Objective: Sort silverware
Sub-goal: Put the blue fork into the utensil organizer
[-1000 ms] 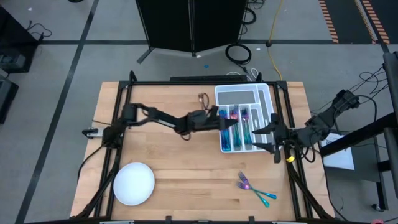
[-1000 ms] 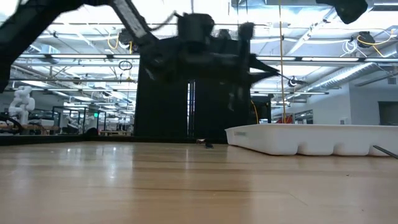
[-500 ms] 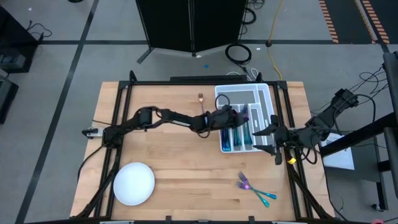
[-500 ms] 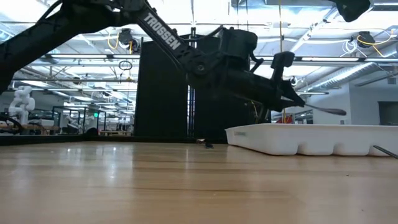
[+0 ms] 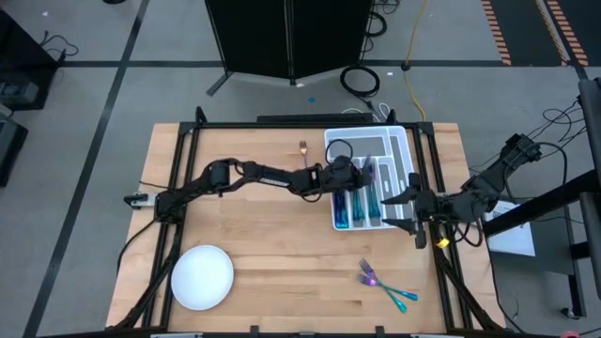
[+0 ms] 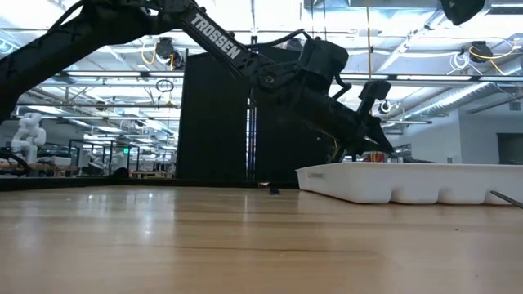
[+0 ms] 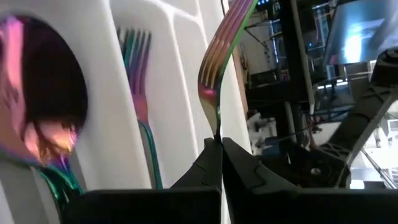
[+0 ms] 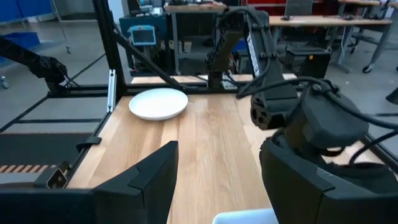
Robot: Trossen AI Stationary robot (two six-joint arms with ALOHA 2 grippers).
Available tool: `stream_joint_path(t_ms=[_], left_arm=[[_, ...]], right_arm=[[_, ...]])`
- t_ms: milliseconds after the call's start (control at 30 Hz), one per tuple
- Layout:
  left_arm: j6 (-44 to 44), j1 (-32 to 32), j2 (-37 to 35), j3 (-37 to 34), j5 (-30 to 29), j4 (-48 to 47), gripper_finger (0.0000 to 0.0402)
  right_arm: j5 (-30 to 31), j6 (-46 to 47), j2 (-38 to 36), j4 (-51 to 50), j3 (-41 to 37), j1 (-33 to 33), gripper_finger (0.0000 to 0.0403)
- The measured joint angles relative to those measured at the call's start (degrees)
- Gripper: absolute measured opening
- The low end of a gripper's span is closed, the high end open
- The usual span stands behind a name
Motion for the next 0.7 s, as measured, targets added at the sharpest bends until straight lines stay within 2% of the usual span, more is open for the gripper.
stream_joint_path(t_ms=[700], left_arm=[[3.98, 0.09, 0.0, 0.02, 0.2, -1.98, 0.0]], right_arm=[[0.0, -1.76, 0.0, 1.94, 0.0, 0.0, 0.021]])
